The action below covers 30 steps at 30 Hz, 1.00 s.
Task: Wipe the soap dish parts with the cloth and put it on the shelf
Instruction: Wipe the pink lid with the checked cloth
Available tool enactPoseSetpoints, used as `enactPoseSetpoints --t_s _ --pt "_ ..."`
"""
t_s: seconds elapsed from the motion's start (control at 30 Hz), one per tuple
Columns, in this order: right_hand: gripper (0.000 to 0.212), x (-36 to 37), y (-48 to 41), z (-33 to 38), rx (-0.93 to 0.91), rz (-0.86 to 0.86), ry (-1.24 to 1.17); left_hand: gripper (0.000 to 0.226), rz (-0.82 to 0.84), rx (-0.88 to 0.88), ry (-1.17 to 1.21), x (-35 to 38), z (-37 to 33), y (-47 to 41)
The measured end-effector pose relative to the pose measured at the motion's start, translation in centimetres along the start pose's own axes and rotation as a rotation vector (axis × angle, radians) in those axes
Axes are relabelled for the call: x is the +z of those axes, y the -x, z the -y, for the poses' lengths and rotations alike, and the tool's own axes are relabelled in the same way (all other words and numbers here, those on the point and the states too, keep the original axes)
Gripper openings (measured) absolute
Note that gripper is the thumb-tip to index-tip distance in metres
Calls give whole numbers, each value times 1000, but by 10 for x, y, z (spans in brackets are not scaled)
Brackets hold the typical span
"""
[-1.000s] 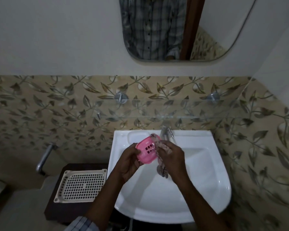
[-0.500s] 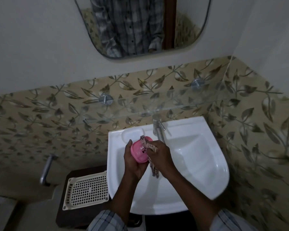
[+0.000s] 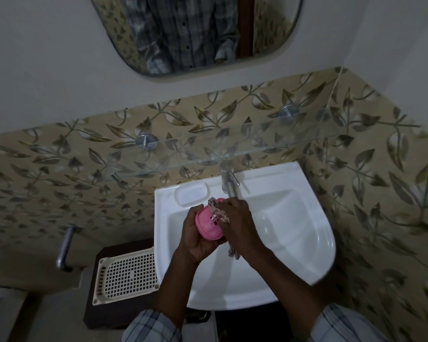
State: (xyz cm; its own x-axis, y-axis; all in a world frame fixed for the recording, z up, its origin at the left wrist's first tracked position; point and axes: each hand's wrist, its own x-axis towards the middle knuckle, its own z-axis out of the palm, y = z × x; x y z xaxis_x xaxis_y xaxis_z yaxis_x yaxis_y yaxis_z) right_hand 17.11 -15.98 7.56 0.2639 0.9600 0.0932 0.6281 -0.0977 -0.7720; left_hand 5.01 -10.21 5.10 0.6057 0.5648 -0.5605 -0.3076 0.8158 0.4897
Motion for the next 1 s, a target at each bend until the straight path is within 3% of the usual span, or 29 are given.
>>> enactPoseSetpoints --t_s 0.17,0.47,0.63,0.73,0.83,0.9,0.97,1.0 --pt "52 -7 5 -6 -74 30 51 47 9 -99 -84 -2 -17 -2" --pt "64 -9 4 -12 -84 41 18 50 97 -208 -199 -6 -37 -3" --pt "50 1 6 -13 -60 -51 60 41 66 -235 -156 -5 -34 0" --pt "17 2 4 -15 -96 14 22 38 17 -203 -121 -4 -33 -2" --pt "29 -1 -7 -23 -96 -31 61 38 19 -188 -94 -4 -30 -2" --pt "28 -3 -8 -22 -229 -16 122 38 2 -171 -107 -6 -30 -3" --pt "42 1 -9 -23 -402 53 221 38 -11 -167 -113 -4 -32 -5" --pt "43 2 -13 -24 -365 36 204 37 -25 -166 -102 -3 -33 -5"
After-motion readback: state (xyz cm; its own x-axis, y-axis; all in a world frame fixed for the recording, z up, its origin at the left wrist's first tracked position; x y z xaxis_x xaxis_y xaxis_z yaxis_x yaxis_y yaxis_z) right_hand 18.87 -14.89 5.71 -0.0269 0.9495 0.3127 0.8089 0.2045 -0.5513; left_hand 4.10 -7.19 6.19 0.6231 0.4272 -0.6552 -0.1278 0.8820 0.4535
